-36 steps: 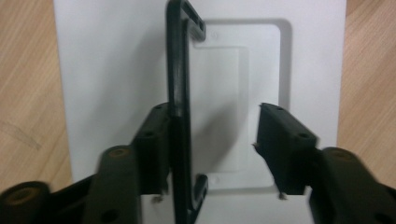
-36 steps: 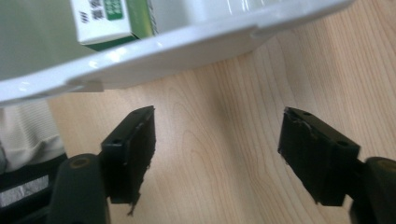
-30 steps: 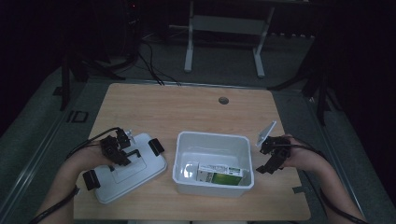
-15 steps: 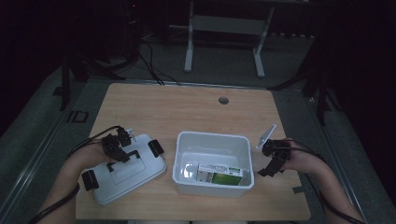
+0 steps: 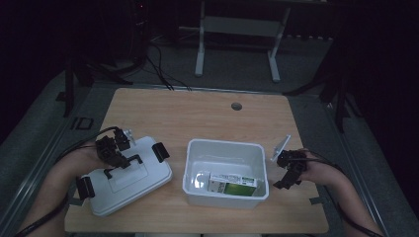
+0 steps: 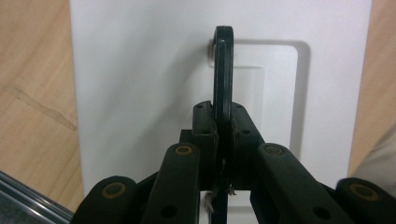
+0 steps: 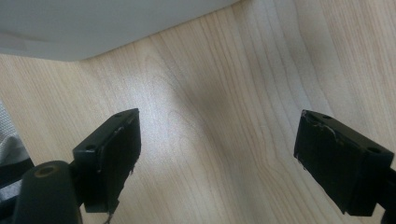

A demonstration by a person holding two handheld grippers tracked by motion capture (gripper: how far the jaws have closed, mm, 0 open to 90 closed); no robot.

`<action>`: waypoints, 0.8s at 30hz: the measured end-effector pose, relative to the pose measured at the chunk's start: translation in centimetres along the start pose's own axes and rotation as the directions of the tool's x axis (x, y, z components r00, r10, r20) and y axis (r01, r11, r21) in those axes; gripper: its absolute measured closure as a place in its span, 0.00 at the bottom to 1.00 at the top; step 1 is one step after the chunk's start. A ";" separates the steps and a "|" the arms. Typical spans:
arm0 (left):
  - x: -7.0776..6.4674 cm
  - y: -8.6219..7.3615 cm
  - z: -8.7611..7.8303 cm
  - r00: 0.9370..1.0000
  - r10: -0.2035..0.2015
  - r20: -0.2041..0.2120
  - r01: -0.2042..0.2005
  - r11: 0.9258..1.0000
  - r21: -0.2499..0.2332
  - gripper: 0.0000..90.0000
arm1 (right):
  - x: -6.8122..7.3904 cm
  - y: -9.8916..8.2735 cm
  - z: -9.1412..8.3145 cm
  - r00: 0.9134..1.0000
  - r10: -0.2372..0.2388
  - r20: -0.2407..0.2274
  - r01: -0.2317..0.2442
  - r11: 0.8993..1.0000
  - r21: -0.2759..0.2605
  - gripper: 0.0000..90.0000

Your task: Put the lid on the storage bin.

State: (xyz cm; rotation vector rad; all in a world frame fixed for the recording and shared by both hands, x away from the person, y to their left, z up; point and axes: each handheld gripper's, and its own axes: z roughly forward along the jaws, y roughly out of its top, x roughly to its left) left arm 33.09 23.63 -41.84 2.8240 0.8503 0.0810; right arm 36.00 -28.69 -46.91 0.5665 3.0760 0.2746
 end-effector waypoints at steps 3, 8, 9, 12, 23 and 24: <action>-0.4 0.5 -1.3 1.000 0.018 -0.004 -0.018 1.000 -0.004 0.93 | 0.0 -0.1 0.1 1.000 0.003 -0.001 -0.003 1.000 0.010 0.16; -1.4 1.7 -3.2 0.997 0.056 -0.044 -0.056 0.998 0.011 0.93 | 0.1 -0.3 0.2 1.000 -0.005 -0.006 0.005 1.000 0.023 0.16; -1.6 1.9 -3.8 0.996 0.069 -0.059 -0.069 0.998 0.009 0.93 | 0.2 -0.3 0.2 1.000 -0.004 -0.006 0.004 1.000 0.024 0.16; -2.2 2.5 -5.4 0.994 0.090 -0.061 -0.091 0.995 -0.026 0.93 | 0.1 -0.4 0.2 1.000 -0.005 -0.007 0.005 1.000 0.021 0.16; -4.0 4.9 -9.1 0.983 0.162 -0.087 -0.167 0.984 -0.057 0.93 | 0.2 -0.5 0.6 1.000 -0.007 -0.019 0.008 1.000 0.025 0.16; -4.1 5.1 -9.3 0.982 0.168 -0.085 -0.173 0.983 -0.057 0.93 | 0.1 -0.5 0.6 1.000 -0.007 -0.019 0.008 1.000 0.025 0.16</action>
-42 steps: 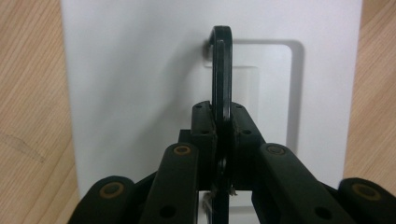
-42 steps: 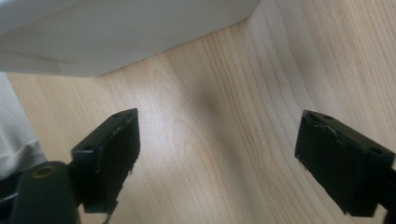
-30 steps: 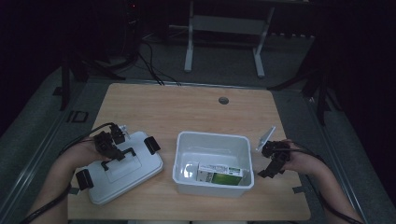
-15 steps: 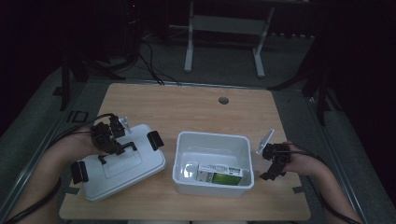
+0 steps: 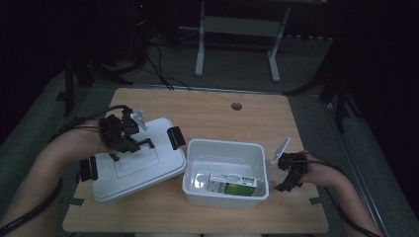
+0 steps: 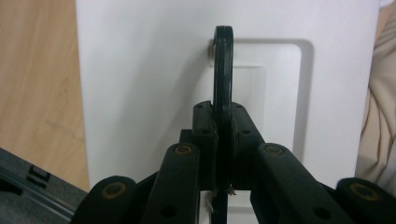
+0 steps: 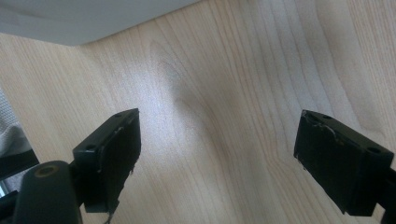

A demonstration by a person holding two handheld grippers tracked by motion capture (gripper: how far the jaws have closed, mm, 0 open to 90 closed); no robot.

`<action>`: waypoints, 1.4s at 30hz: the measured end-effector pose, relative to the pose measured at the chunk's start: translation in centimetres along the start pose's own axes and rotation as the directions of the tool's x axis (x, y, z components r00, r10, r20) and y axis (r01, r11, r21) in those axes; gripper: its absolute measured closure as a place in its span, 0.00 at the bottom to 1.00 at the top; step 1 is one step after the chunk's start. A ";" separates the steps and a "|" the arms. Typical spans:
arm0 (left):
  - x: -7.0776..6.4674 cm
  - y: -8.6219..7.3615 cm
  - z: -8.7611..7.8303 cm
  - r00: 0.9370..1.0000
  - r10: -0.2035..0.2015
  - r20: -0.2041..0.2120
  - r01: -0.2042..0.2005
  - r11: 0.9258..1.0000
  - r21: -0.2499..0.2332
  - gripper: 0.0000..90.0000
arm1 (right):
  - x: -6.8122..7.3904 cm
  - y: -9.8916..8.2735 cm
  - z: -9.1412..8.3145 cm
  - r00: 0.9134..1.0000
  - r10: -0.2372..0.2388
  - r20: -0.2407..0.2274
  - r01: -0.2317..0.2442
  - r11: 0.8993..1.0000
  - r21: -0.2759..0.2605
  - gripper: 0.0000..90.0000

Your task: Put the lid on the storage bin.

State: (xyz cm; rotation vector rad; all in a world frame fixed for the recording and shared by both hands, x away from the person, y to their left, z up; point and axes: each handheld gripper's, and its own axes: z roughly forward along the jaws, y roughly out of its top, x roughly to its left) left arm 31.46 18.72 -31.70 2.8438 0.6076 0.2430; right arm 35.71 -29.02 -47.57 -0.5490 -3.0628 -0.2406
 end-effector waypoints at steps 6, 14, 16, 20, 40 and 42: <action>-0.6 2.0 -0.6 0.999 0.045 0.009 -0.045 0.999 -0.013 0.93 | 0.0 0.1 0.1 1.000 -0.005 -0.003 0.005 1.000 -0.003 0.16; -1.5 4.9 -0.7 0.994 0.109 0.033 -0.108 0.994 -0.033 0.93 | 0.0 -0.1 0.0 1.000 -0.005 -0.003 0.005 1.000 -0.006 0.16; -1.7 5.5 -0.4 0.992 0.118 0.045 -0.116 0.993 -0.032 0.93 | 0.1 -0.1 0.1 1.000 -0.004 -0.005 0.004 1.000 -0.003 0.16; -2.1 6.9 0.1 0.988 0.145 0.052 -0.144 0.989 -0.029 0.93 | 0.1 -0.1 0.1 1.000 -0.005 -0.005 0.005 1.000 -0.004 0.16; -4.9 14.6 2.6 0.952 0.293 0.092 -0.291 0.956 -0.030 0.93 | 0.2 -0.3 0.5 1.000 -0.005 -0.010 0.005 1.000 0.007 0.16; -5.2 15.3 2.7 0.947 0.306 0.096 -0.304 0.952 -0.036 0.93 | 0.2 -0.3 0.5 1.000 -0.006 -0.011 0.006 1.000 0.007 0.16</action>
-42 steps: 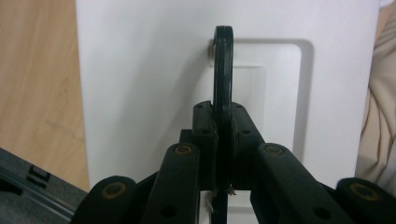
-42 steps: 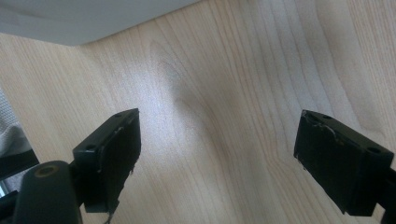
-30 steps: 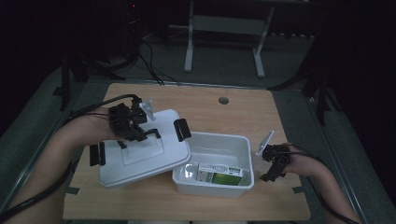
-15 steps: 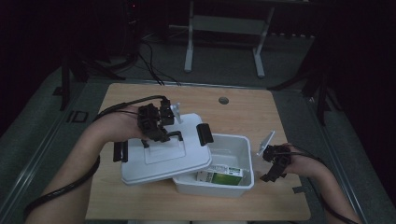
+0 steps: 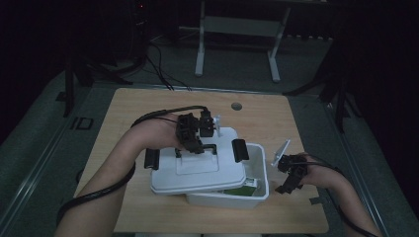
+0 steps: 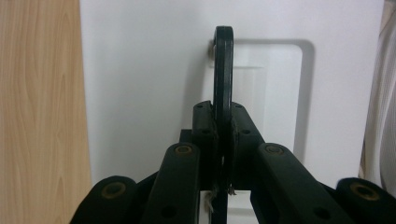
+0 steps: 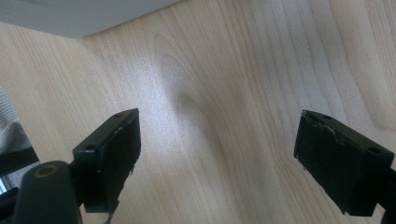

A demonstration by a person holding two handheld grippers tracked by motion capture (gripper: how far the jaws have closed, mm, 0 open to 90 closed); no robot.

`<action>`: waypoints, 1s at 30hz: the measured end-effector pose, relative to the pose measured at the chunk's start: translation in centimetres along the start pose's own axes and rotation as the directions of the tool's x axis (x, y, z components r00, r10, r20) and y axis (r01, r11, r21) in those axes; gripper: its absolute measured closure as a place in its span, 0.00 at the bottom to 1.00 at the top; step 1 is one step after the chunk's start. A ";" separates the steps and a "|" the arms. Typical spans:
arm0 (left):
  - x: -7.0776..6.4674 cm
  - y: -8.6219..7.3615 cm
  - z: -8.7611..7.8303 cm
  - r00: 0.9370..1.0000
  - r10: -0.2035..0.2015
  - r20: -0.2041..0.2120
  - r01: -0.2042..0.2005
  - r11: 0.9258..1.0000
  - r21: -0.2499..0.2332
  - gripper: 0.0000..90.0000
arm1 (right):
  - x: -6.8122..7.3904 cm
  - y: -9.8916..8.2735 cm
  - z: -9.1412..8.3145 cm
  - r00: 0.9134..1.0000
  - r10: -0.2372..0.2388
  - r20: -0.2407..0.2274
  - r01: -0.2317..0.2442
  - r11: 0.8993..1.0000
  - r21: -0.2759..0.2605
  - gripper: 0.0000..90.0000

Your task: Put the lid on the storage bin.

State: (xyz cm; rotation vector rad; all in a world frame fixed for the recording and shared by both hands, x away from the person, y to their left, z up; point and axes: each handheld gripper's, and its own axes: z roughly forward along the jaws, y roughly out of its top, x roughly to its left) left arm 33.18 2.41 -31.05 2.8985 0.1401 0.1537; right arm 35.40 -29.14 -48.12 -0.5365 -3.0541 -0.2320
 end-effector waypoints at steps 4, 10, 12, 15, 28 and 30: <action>-0.1 1.4 0.4 1.000 0.027 0.005 -0.027 1.000 -0.008 0.93 | 0.0 -0.1 0.0 1.000 -0.001 0.002 0.001 1.000 -0.001 0.16; -0.4 3.3 0.9 0.998 0.061 0.015 -0.061 0.998 -0.016 0.93 | -0.1 -0.2 0.0 1.000 -0.003 0.003 0.003 1.000 -0.001 0.16; -0.5 3.9 1.1 0.997 0.074 0.021 -0.073 0.997 -0.015 0.93 | -0.1 -0.3 -0.1 1.000 0.001 0.005 -0.001 1.000 -0.005 0.16; -0.4 4.5 1.6 0.997 0.078 0.022 -0.077 0.997 -0.015 0.93 | -0.1 -0.5 -0.1 1.000 0.004 0.007 -0.004 1.000 -0.006 0.16; 0.1 6.5 3.8 0.993 0.105 0.049 -0.106 0.994 0.012 0.93 | 0.0 -1.0 0.0 1.000 0.006 -0.003 -0.006 1.000 -0.018 0.16; 0.1 6.7 4.2 0.993 0.110 0.046 -0.111 0.993 0.031 0.93 | 0.0 -1.1 0.0 1.000 0.007 -0.004 -0.007 1.000 -0.020 0.16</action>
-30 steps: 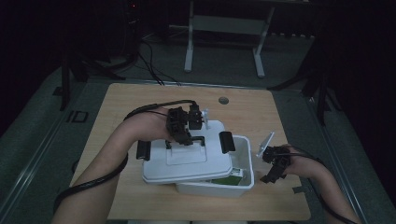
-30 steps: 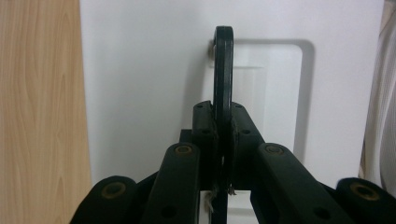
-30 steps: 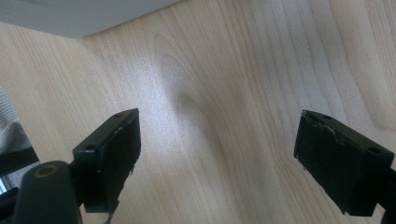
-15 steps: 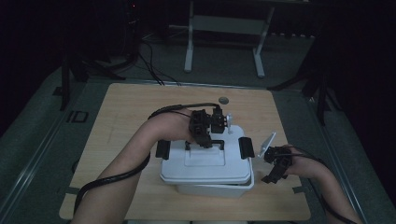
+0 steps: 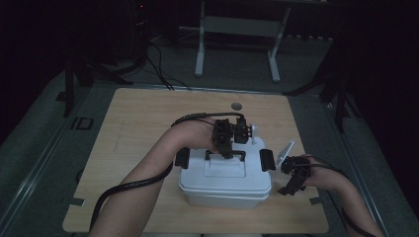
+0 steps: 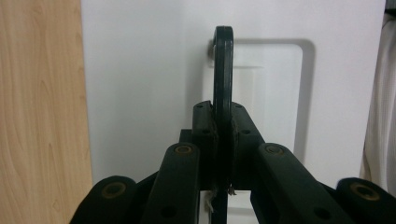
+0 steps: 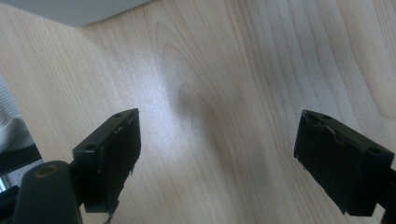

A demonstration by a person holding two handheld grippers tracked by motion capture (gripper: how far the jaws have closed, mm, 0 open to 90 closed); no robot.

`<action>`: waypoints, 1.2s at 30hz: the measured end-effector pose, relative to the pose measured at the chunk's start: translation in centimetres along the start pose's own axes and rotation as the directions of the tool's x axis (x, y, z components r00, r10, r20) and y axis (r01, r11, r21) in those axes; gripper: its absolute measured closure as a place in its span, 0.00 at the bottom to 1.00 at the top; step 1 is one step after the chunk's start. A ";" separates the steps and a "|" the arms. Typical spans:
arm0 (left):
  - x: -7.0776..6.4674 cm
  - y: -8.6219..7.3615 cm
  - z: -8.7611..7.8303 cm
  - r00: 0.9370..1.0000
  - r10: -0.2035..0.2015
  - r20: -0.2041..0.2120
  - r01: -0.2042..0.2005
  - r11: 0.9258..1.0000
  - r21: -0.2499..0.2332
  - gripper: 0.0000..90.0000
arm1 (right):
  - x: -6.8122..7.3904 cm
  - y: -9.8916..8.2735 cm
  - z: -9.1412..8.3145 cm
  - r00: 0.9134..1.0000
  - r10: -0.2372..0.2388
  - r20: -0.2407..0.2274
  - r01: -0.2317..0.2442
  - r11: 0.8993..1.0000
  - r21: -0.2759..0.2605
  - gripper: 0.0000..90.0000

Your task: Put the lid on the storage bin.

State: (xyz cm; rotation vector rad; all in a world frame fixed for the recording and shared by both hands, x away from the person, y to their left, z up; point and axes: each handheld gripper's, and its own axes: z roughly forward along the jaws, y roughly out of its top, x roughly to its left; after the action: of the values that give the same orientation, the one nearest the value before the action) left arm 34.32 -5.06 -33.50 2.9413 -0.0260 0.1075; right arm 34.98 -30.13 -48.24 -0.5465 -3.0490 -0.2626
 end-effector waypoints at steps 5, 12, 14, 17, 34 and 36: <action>0.1 0.4 0.8 1.000 0.003 0.002 -0.003 1.000 0.017 0.93 | -0.1 -0.1 0.1 1.000 -0.003 -0.003 0.003 1.000 -0.005 0.16; 0.0 0.7 1.5 1.000 0.007 0.015 -0.007 1.000 0.018 0.93 | -0.1 -0.2 0.1 1.000 0.004 -0.006 -0.004 1.000 -0.005 0.16; -0.1 0.9 1.8 1.000 0.013 0.015 -0.013 0.999 0.037 0.93 | -0.2 -0.2 0.2 1.000 0.000 -0.003 0.000 1.000 -0.001 0.16; 0.0 0.9 2.2 1.000 0.014 0.016 -0.014 0.999 0.043 0.93 | 0.0 -0.2 0.1 1.000 0.000 -0.003 0.000 1.000 -0.003 0.16; 0.2 -1.3 2.1 0.996 -0.083 -0.020 0.083 0.997 -0.001 0.39 | 0.1 -0.3 0.0 1.000 0.000 0.001 0.000 1.000 -0.015 0.16; 0.4 -2.0 1.9 0.995 -0.099 0.003 0.099 0.995 -0.027 0.27 | 0.0 -0.3 -0.1 1.000 0.002 0.004 -0.002 1.000 -0.016 0.16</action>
State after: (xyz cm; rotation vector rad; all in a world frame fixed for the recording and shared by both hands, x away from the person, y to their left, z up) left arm 34.87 -3.43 -35.70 2.9095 0.1171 0.0894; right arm 34.83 -30.45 -48.16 -0.5511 -3.0533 -0.2870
